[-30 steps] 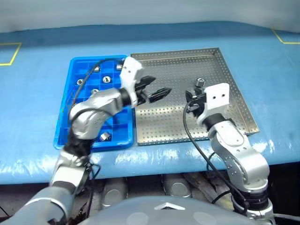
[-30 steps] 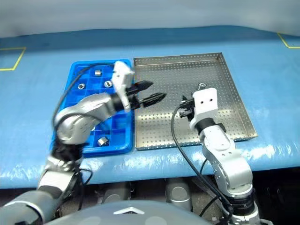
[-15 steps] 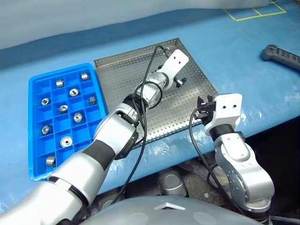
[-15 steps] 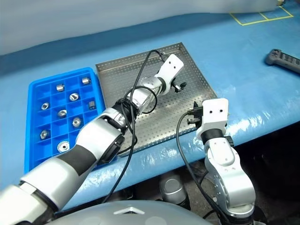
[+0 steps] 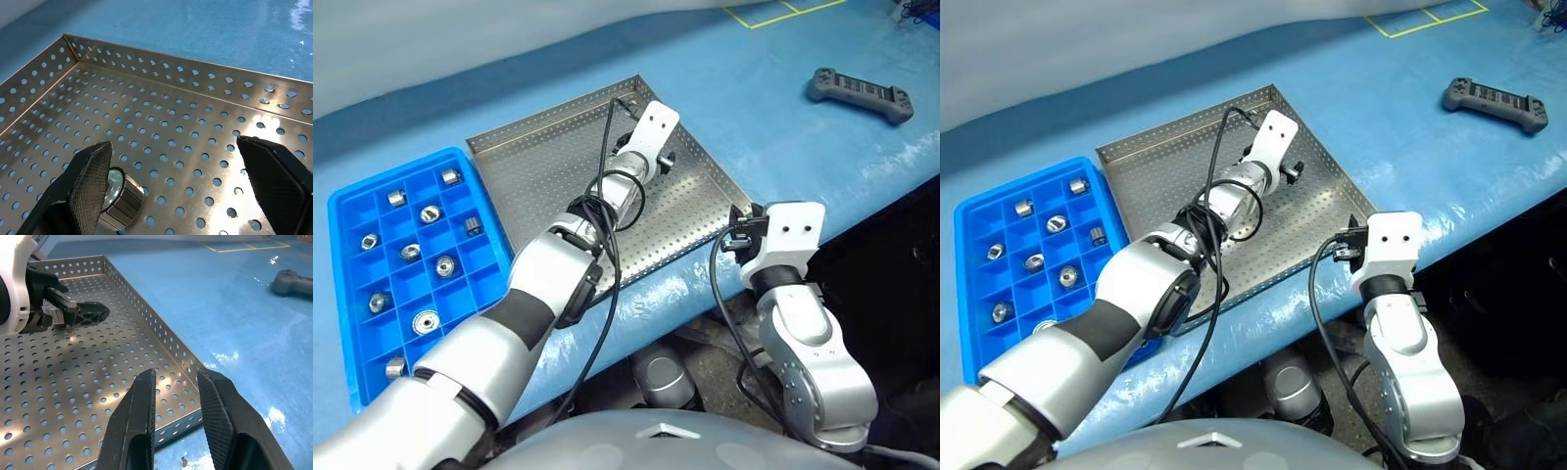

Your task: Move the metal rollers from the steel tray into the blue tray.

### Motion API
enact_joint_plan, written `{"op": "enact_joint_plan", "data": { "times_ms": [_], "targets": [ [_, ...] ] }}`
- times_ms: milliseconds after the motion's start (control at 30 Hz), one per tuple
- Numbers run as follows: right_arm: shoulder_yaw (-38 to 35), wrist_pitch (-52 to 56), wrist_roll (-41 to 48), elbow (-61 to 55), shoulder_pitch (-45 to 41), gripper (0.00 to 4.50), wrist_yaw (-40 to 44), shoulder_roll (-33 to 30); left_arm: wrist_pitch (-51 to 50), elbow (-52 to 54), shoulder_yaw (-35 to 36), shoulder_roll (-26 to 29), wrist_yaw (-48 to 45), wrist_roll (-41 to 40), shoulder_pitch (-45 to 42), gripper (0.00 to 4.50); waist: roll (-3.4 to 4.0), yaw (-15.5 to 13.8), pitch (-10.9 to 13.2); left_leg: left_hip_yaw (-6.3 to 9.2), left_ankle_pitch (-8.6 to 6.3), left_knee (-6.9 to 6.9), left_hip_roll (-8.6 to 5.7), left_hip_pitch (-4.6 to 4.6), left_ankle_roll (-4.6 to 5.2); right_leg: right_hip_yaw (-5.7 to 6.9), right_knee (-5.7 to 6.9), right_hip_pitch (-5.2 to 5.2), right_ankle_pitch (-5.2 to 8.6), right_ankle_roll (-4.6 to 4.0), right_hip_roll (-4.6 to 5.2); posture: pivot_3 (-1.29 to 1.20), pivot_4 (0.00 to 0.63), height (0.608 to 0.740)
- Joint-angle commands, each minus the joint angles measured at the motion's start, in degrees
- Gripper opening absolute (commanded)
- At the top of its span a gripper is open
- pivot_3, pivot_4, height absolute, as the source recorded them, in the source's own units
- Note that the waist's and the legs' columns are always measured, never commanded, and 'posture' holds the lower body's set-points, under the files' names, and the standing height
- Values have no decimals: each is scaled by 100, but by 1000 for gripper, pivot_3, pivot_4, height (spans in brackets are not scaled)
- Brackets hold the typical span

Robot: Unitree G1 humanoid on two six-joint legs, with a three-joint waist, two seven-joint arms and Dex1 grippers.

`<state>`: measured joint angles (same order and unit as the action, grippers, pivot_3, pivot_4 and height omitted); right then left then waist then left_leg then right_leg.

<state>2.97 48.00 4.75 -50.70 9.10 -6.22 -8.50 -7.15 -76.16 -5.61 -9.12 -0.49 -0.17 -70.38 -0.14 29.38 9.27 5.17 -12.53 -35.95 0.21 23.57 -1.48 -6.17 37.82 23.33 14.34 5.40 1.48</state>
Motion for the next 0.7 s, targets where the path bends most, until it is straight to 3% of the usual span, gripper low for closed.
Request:
{"op": "enact_joint_plan", "data": {
  "times_ms": [33, 700],
  "targets": [
    [11, -87, -90, -257, 85, 1421, 5, 64, 104, 38, 234, -439, 328, 18, -4, 4424, 0, 10, 0, 0, 0, 0, 0, 0, 0, 0, 0, 0, 0, 1, 0, -539, 150, 740],
    [95, -28, -285, -442, 466, 1421, -15, 379, -268, -63, 576, -606, 890, 207, 377, 4424, 0, 95, 0, -7, 0, -1, 0, -4, 0, -7, 3, -2, -4, 7, 1, -571, 150, 740]
  ]
}}
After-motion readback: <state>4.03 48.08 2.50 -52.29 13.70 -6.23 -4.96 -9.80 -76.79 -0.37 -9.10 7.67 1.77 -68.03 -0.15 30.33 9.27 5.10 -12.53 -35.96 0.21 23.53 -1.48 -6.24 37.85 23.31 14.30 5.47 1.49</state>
